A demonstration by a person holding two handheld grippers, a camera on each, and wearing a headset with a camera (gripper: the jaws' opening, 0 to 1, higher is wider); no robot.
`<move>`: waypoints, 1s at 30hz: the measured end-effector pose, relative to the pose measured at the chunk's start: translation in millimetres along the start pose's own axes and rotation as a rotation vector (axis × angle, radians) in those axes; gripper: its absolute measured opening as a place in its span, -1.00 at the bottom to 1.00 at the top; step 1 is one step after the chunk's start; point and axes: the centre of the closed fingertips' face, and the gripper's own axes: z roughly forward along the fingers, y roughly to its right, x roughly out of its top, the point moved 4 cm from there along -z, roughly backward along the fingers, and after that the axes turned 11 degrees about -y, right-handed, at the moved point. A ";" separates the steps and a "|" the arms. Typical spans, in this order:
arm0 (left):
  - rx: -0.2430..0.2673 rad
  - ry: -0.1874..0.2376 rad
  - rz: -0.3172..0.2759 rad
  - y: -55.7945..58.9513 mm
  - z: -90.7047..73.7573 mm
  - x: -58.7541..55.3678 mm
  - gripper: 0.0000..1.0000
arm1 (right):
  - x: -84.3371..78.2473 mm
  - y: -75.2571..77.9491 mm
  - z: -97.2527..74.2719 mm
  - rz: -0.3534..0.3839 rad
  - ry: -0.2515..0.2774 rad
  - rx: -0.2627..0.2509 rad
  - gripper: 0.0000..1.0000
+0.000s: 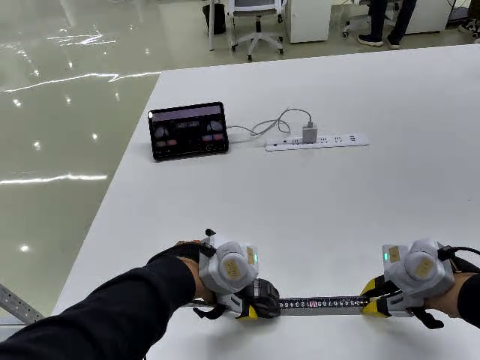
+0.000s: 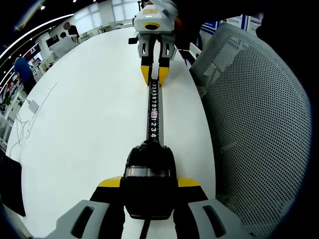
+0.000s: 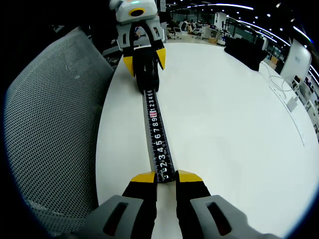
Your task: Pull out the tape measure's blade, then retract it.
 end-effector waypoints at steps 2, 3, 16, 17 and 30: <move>0.001 -0.001 0.001 0.2 -0.1 0.1 -0.33 | -0.8 0.0 -0.3 0.007 0.005 -0.001 -0.83; 0.001 -0.001 0.001 0.2 -0.2 0.0 -0.33 | -1.3 0.1 -0.5 0.007 0.006 -0.002 -0.83; 0.003 -0.003 0.003 0.3 0.0 0.1 -0.33 | -5.6 1.1 -1.6 0.013 0.002 0.002 -0.83; 0.003 -0.003 0.003 0.3 -0.1 0.2 -0.33 | -6.2 1.2 -1.7 0.012 0.000 0.003 -0.83; 0.004 -0.003 0.003 0.6 -0.4 0.0 -0.33 | -12.8 1.9 -6.1 0.012 -0.011 -0.003 -0.83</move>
